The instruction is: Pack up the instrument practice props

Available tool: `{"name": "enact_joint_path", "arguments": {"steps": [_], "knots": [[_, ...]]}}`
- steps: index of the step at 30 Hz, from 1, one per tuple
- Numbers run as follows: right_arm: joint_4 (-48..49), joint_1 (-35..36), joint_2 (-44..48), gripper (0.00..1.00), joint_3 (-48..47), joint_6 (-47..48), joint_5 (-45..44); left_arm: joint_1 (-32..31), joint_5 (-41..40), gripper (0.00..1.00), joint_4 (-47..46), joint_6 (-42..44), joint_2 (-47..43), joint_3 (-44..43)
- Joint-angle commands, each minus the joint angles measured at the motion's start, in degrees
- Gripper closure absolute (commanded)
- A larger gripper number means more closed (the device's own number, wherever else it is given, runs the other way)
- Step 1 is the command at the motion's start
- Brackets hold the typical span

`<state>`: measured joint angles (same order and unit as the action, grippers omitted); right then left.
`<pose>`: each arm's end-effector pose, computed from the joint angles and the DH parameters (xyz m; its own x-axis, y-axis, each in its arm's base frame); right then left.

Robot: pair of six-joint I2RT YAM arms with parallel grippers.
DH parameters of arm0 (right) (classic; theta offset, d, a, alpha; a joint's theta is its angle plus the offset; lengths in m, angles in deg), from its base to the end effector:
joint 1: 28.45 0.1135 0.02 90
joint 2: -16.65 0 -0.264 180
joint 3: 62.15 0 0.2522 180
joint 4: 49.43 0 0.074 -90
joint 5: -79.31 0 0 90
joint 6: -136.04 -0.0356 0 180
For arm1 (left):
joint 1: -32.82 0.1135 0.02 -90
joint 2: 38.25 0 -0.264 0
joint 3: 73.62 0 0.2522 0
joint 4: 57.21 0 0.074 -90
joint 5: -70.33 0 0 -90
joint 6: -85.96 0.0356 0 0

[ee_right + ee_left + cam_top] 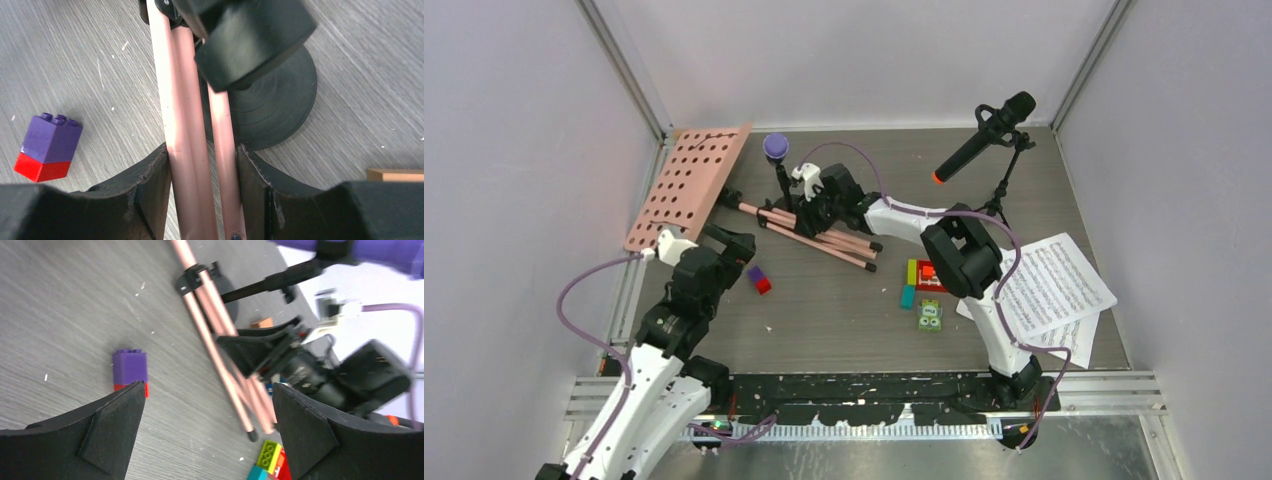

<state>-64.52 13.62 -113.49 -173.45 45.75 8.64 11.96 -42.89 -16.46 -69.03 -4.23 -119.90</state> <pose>0.3767 0.3559 0.1738 -0.4186 -0.3714 -0.8288 -0.8340 0.5183 0.1890 0.1372 -0.0372 0.2639 -0.1916 -0.8182 -0.5420 -0.4025 0.5692 -0.7170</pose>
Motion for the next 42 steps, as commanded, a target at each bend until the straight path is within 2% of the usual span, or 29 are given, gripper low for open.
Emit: {"name": "enact_joint_path", "arguments": {"steps": [1, 4, 5, 6, 8, 10, 11, 13, 17, 22, 27, 32, 37, 42], "knots": [[11.2, 4.5, 6.3, 0.99, 3.4, -1.4, -1.3, 0.2, -0.1, 0.00, 4.7, 5.4, -3.1, -5.8], [14.6, 7.5, 8.6, 0.99, 9.1, -0.1, -5.5, 0.2, 0.2, 0.00, 5.5, 8.1, -4.5, -7.8], [16.2, 8.4, 9.3, 0.96, 11.2, -0.1, -7.2, 0.2, 0.2, 0.00, 5.8, 8.8, -4.8, -8.4], [17.7, 9.3, 10.1, 0.88, 13.0, 1.3, -8.9, 0.1, 0.2, 0.00, 6.2, 9.4, -5.0, -8.8], [20.0, 10.7, 11.6, 0.66, 15.8, 2.1, -12.2, 0.2, 0.2, 0.00, 6.7, 10.7, -5.3, -9.3], [21.3, 11.3, 13.3, 0.35, 17.9, 2.3, -14.1, 0.2, 0.3, 0.00, 6.9, 12.2, -5.1, -9.9], [21.7, 11.3, 14.3, 0.24, 18.8, 2.1, -14.6, 0.2, 0.5, 0.00, 7.0, 13.6, -5.1, -10.0], [21.8, 11.3, 17.0, 0.14, 20.3, 2.1, -15.9, 0.2, 1.4, 0.00, 6.9, 16.1, -5.1, -10.3], [20.1, 11.3, 22.8, 0.01, 22.2, 1.4, -14.7, 0.2, 3.1, 0.00, 6.8, 20.6, -6.0, -10.8], [23.0, 11.4, 32.7, 0.00, 29.3, -2.9, -14.5, 0.2, 4.8, 0.00, 5.0, 24.8, -7.5, -10.0], [27.9, 11.4, 43.5, 0.00, 41.2, -9.8, -17.3, 0.2, 9.4, 0.00, -0.2, 26.8, -6.0, -7.1], [26.2, 11.6, 54.5, 0.00, 52.6, -14.3, -25.7, 0.2, 13.8, 0.00, -11.8, 28.9, -3.4, -0.4], [18.7, 11.7, 63.6, 0.00, 57.8, -16.7, -29.8, 0.2, 13.9, 0.00, -26.8, 32.6, 0.7, 5.1], [15.4, 11.7, 71.7, 0.00, 60.5, -20.0, -32.0, 0.2, 14.7, 0.00, -37.4, 37.4, 13.9, 2.0]]}}
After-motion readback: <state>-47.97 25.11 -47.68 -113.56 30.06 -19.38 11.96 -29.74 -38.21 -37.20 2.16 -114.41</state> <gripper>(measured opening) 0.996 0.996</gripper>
